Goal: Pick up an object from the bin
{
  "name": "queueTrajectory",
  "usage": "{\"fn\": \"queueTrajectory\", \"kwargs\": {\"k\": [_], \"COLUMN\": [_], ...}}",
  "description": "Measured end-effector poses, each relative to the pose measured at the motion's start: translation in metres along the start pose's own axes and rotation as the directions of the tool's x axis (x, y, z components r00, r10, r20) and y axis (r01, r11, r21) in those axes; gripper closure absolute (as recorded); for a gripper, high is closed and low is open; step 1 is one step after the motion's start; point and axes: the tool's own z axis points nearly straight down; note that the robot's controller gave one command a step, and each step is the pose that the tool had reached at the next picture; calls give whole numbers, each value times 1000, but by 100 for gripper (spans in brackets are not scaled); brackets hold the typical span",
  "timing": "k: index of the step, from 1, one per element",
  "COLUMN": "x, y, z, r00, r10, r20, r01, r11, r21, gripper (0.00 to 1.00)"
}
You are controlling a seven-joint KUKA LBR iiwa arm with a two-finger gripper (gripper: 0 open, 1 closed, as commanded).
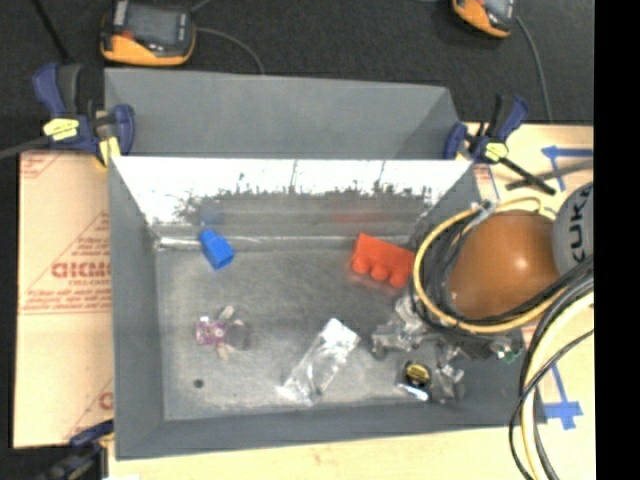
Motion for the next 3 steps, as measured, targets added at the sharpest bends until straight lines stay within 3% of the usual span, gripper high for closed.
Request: {"fn": "queueTrajectory", "kwargs": {"k": [1, 2, 3], "x": [2, 3, 4], "y": [7, 7, -25], "z": [0, 0, -161], "r00": [993, 992, 992], "r10": [-122, -123, -127], "r20": [-1, -1, 5], "r01": [122, 123, 127], "r11": [993, 992, 992], "r21": [2, 1, 12], "gripper": [0, 100, 100]}}
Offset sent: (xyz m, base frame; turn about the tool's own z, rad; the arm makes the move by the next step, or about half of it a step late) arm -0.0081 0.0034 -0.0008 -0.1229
